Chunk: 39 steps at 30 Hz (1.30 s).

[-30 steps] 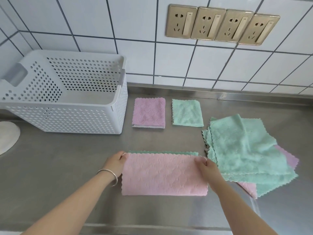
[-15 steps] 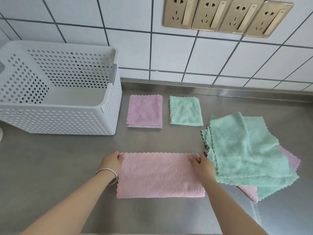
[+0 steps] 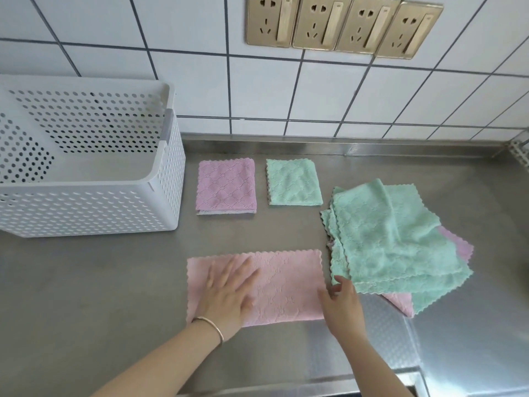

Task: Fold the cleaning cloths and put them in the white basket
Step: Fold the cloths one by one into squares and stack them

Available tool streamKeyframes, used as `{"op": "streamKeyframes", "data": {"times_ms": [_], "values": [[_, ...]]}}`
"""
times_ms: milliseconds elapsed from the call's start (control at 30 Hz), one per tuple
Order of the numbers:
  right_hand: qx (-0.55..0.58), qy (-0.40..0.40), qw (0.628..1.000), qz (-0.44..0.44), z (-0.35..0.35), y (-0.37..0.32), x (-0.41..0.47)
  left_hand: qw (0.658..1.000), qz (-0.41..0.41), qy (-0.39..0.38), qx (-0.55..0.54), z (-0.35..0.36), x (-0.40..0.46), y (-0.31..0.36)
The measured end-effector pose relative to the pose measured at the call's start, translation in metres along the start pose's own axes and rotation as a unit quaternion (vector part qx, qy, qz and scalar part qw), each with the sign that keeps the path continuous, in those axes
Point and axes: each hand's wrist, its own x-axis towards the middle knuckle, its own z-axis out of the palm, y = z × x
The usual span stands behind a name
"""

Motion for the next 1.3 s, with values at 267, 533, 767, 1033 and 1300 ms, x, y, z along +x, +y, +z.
{"op": "streamKeyframes", "data": {"times_ms": [267, 533, 767, 1033, 1300], "values": [[0.007, -0.053, 0.995, 0.082, 0.005, 0.009, -0.013, 0.988, -0.011, -0.154, 0.003, 0.016, 0.002, 0.020], [-0.088, 0.021, 0.995, 0.032, 0.012, 0.003, -0.027, 0.970, -0.055, -0.222, -0.080, -0.013, 0.016, 0.033], [-0.116, 0.163, 0.941, -0.274, 0.042, -0.028, -0.058, 0.777, -0.278, -0.068, -0.560, -0.076, 0.028, 0.055], [-0.139, 0.121, 0.872, -0.453, 0.081, -0.047, -0.076, 0.729, -0.424, -0.028, -0.536, -0.069, 0.012, 0.023], [-0.238, 0.035, 0.880, -0.409, 0.105, -0.041, -0.072, 0.749, -0.455, 0.028, -0.481, -0.058, -0.006, -0.007]]}}
